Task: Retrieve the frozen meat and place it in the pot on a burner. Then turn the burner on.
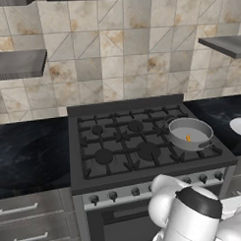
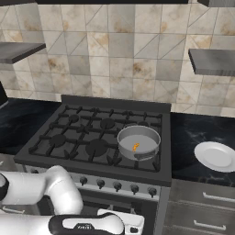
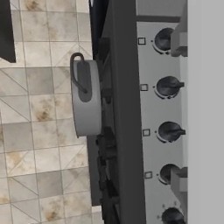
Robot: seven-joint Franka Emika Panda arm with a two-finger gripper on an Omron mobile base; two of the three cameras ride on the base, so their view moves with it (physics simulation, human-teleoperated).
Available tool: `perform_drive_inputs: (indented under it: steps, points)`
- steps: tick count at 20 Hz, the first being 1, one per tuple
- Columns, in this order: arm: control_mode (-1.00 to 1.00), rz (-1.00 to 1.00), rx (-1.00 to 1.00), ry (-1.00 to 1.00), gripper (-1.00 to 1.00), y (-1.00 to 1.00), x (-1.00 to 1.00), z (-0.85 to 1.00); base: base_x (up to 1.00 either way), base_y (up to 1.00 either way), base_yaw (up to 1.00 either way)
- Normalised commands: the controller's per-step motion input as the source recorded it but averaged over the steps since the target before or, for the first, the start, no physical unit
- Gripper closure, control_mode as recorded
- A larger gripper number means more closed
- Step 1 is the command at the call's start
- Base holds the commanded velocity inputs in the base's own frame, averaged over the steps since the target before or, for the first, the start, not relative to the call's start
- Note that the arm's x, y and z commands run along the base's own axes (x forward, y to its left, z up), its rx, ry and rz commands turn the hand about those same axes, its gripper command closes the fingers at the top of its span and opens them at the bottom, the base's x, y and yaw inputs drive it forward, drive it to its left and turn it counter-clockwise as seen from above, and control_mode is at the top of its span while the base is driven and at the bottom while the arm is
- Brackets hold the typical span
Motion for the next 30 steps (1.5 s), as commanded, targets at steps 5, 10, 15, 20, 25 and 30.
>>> perform_drive_inputs:
  steps: [5, 10, 15, 20, 25, 30]
  points:
    - [-1.00, -0.07, 0.00, 0.00, -1.00, 0.00, 0.20, 0.00, 0.00, 0.00, 0.00]
    - [-1.00, -0.04, 0.00, 0.00, -1.00, 0.00, 0.05, 0.00, 0.00, 0.00, 0.00]
    - [-1.00, 0.00, 0.00, 0.00, -1.00, 0.00, 0.00, -0.02, 0.00, 0.00, 0.00]
    - [-1.00, 0.00, -0.01, 0.00, -1.00, 0.00, 0.11, -0.27, 0.00, 0.00, 0.00]
    - [-1.00, 0.00, 0.00, -0.01, -1.00, 0.00, 0.12, -0.10, 0.00, 0.00, 0.00]
    - [-1.00, 0.00, 0.00, 0.00, -1.00, 0.00, 0.00, 0.00, 0.00, 0.00, 0.00]
